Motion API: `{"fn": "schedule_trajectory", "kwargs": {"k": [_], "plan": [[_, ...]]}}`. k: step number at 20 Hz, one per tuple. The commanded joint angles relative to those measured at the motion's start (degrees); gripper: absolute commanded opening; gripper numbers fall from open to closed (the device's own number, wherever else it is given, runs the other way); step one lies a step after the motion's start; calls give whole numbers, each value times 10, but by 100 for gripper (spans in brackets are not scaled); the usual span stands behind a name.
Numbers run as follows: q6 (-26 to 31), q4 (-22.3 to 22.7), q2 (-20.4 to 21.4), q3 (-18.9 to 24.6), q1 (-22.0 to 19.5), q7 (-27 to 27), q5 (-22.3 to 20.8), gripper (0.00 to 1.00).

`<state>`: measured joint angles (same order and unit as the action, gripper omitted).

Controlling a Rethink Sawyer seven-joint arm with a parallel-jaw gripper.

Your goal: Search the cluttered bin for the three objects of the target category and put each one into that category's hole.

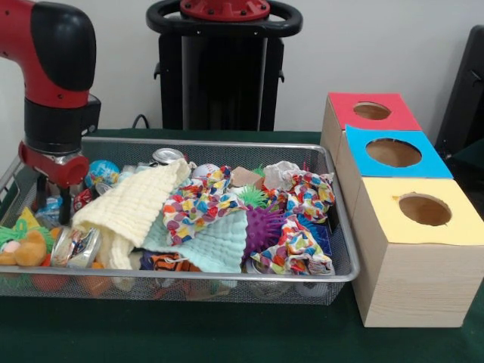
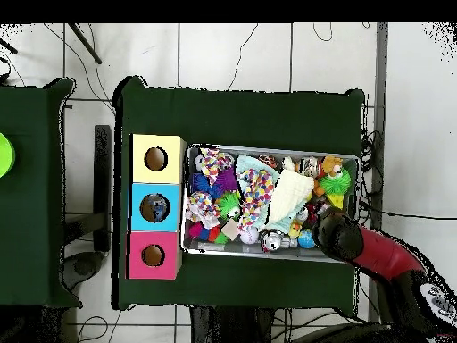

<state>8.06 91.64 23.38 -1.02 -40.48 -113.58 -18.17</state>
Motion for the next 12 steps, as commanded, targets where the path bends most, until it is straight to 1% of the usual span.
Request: {"fn": "schedule_trajectory", "kwargs": {"k": [1,7,12], "plan": [[37,50,14,26,-14,-10,-25,100],[56,48,24,29,-15,0,-23,100],[54,44,19,31,-14,1,-23,100]]}}
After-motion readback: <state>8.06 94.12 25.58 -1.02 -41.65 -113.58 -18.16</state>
